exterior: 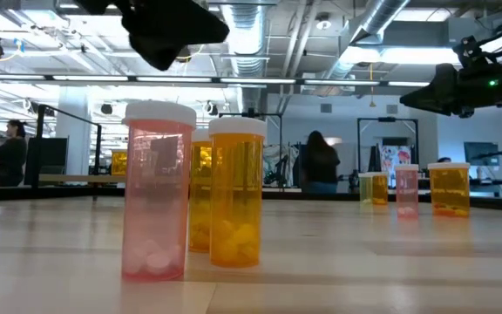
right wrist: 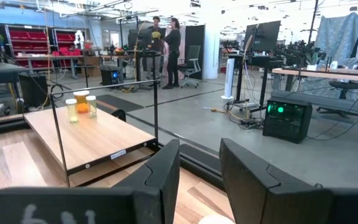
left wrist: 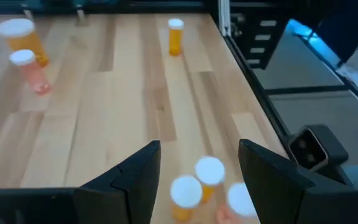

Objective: Pick and place medicine bottles onto shelf by color
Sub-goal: Put the top small orange pill bottle on the shelf

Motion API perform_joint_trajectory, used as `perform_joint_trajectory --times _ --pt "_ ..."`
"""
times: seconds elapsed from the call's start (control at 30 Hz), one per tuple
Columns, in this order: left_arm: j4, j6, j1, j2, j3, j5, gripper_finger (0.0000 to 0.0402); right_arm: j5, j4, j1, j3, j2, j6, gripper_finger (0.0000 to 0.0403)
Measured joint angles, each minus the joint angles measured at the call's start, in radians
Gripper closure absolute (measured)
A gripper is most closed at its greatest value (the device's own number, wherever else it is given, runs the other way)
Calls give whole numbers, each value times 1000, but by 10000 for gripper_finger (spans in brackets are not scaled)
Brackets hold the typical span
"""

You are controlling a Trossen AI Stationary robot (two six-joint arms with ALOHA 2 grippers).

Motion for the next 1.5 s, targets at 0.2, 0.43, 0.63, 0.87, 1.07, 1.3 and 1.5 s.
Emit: perform_joint_trajectory --times 0.2,0.43,0.63,0.87,1.07,1.3,1.5 --pt "-87 68 1 0 0 -2 197 0 0 0 0 0 0 266" --pt "-166 226 53 0 -1 177 197 0 0 0 0 0 0 264" --pt "-129 303 70 0 -1 212 179 0 0 0 0 0 0 265" --pt "-101 340 97 -1 -1 230 150 0 0 0 0 0 0 265" --pt "-154 311 167 -1 32 288 145 0 0 0 0 0 0 264" --pt "-192 333 199 -1 63 352 145 0 0 0 0 0 0 266" --pt "-111 385 150 -1 7 367 145 0 0 0 0 0 0 264"
